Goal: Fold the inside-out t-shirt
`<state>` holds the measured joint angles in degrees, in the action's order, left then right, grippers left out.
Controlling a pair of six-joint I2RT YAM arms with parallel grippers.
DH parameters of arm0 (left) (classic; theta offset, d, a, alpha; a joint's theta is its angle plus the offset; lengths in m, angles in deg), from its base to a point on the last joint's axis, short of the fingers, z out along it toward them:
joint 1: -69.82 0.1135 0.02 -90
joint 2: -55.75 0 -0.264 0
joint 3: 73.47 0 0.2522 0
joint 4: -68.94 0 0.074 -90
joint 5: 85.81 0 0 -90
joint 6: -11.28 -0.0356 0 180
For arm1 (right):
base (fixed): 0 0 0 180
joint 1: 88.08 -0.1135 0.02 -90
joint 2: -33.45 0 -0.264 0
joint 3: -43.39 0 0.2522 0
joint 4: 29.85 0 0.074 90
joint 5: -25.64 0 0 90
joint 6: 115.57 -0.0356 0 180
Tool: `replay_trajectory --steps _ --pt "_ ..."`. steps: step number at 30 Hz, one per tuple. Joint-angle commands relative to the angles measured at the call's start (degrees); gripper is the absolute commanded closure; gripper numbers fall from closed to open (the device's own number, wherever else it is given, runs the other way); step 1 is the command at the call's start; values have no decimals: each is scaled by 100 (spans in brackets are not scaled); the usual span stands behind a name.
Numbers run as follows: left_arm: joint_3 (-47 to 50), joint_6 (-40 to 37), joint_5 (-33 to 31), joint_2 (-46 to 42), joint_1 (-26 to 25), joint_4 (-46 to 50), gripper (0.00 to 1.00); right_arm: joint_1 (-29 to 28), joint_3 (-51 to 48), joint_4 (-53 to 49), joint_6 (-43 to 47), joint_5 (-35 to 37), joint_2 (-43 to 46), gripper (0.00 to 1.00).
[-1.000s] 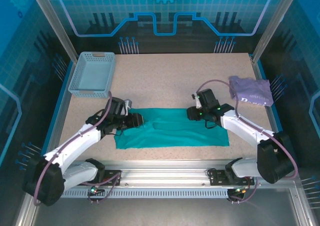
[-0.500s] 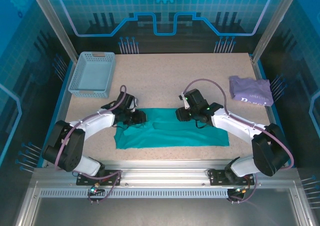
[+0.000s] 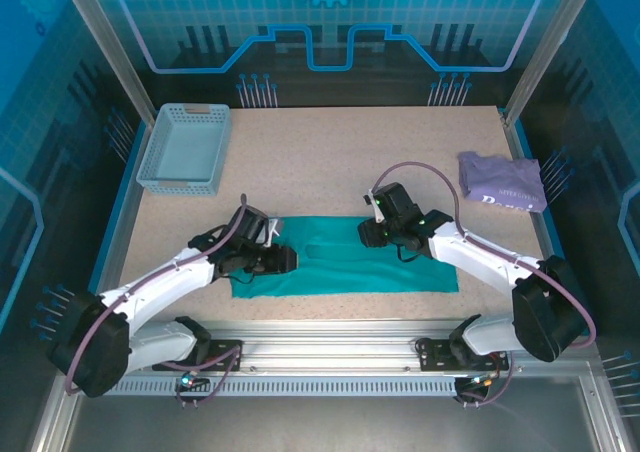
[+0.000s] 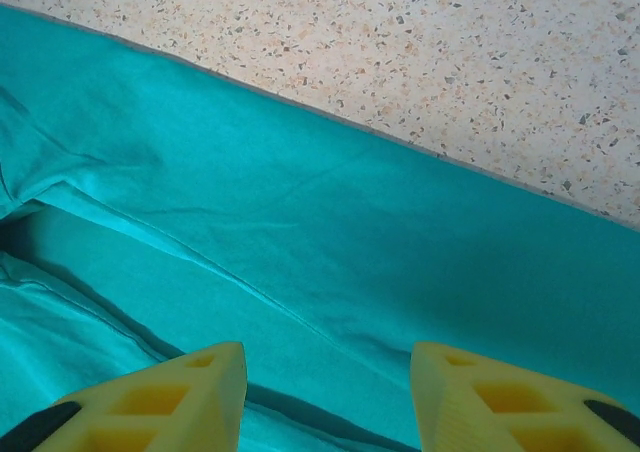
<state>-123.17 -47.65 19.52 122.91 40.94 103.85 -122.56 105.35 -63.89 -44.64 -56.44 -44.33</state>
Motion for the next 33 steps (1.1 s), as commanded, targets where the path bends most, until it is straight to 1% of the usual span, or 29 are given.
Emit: replay_trajectory --steps 1,4,6,9,12,16,20,25,28,29,30,31,32,33 --pt "-198 213 -371 379 277 -691 56 -80 24 32 -34 -54 153 52" --pt "-419 128 -441 951 313 -992 57 -86 -22 24 -44 -3 214 52" --pt "-538 118 -245 1332 226 -1166 58 -93 -51 -19 -42 29 235 52" --pt "-608 75 -24 1659 -188 -1347 59 -85 -118 -46 -48 119 251 52" --pt "-493 185 -137 1830 -615 -1419 59 -85 -154 -58 -74 163 224 52" --pt "-244 367 -221 2162 -724 -1413 59 -85 -175 -12 -84 135 163 52" --pt "-235 275 -223 1980 -741 -1307 55 -85 -52 -112 -46 137 79 52" --pt "-394 -80 -563 1137 -724 -919 48 -85 -45 -272 -20 174 232 52" --pt "-316 -288 -1175 434 -583 -621 43 -92 -209 -293 15 133 496 52" --pt "-248 -315 -1435 183 -448 -517 39 -94 -298 -230 24 41 612 51" --pt "-158 -238 -1685 -47 -248 -390 32 -109 -396 -120 33 -86 726 50" --pt "-72 -139 -1768 -209 -1 -308 28 -125 -477 10 42 -204 811 49" --pt "30 11 -1706 -383 375 -230 24 -165 -564 164 65 -337 884 48" --pt "125 134 -1531 -505 777 -192 23 -221 -613 288 87 -406 937 44"
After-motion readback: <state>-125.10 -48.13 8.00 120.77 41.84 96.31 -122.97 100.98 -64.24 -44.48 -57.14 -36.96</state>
